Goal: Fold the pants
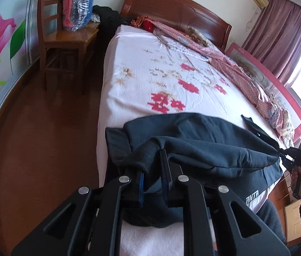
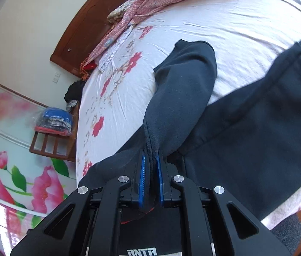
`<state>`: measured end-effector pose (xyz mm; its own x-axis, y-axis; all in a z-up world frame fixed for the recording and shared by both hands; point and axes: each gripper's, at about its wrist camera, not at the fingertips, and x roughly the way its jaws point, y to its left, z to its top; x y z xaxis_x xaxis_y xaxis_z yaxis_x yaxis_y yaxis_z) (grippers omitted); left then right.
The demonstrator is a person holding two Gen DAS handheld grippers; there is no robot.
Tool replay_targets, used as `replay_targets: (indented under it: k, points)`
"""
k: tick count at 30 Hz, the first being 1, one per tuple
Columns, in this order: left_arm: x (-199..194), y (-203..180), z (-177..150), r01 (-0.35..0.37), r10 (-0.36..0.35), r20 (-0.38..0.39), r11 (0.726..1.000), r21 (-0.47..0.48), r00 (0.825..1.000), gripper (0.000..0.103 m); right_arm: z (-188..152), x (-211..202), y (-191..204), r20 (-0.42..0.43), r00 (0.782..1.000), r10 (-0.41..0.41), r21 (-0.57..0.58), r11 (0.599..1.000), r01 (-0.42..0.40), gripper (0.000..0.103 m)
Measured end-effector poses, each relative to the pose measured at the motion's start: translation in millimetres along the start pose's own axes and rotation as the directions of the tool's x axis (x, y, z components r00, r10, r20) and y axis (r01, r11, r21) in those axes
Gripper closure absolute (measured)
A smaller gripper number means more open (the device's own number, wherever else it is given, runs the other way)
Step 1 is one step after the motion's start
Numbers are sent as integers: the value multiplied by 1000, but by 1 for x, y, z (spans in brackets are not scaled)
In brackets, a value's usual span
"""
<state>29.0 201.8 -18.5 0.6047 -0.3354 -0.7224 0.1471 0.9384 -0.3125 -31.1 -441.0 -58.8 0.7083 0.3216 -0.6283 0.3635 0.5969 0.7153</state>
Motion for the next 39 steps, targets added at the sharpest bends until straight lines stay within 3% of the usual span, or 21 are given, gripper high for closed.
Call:
replay_targets:
  k: [4,8,12,15,16,17,20,23,25,26,27,28,29,30,33,35,37,39]
  points:
    - [-3,3,-18,-7,7,-26,1000,-12,1000,88,-9,-13,-4,17,1000,-6,18,1000,6,94]
    - [-14,6,-18,-20,20,-15,1000,-19,1000,75,-11,-30,-1,31,1000,-5,13,1000,4,94]
    - [-27,15,-19,-92,93,8,996,-11,996,73,-22,-40,-17,17,999,-33,33,999,33,94]
    - [-33,34,-27,-126,126,3,989,-73,992,73,-31,-41,-32,-7,997,-80,59,995,80,94]
    - [-34,37,-30,-147,148,1,986,-75,989,73,-34,-43,-39,-6,994,-110,62,992,110,94]
    - [-35,39,-32,-169,169,1,983,-69,986,73,-37,-45,-48,-1,991,-134,80,988,134,103]
    - [-30,25,-31,-267,267,2,964,-5,964,73,-42,-49,-78,-13,979,-206,154,967,205,103]
    - [-34,-16,-12,-328,320,103,942,75,942,70,-41,-54,-68,0,977,-214,126,969,212,103]
    - [-42,-50,5,-316,291,184,941,123,939,51,-35,-50,-36,7,968,-252,-10,968,252,103]
    - [-45,-71,13,-299,261,226,943,149,938,35,-31,-47,-16,25,964,-265,-91,960,266,103]
    - [-43,-90,21,-253,206,246,950,180,947,24,-23,-40,3,40,959,-281,-166,944,284,98]
    - [-38,-102,27,-211,159,238,955,208,958,23,-16,-32,22,66,947,-315,-243,915,322,87]
    - [-26,-116,34,-165,114,215,956,240,970,20,-8,-24,41,105,934,-341,-310,881,357,46]
    - [-10,-127,39,-137,89,186,954,266,979,20,-1,-15,59,155,931,-331,-373,853,365,31]
    - [39,-138,45,-126,100,99,943,307,990,20,18,30,98,238,880,-411,-528,705,473,29]
    - [61,-137,44,-129,119,50,943,306,992,20,33,61,109,266,854,-447,-562,648,514,29]
    - [72,-136,39,-136,136,21,943,304,990,20,43,91,112,317,804,-504,-585,563,583,28]
    - [70,-136,31,-126,128,14,947,296,992,20,52,126,114,301,779,-550,-622,506,598,29]
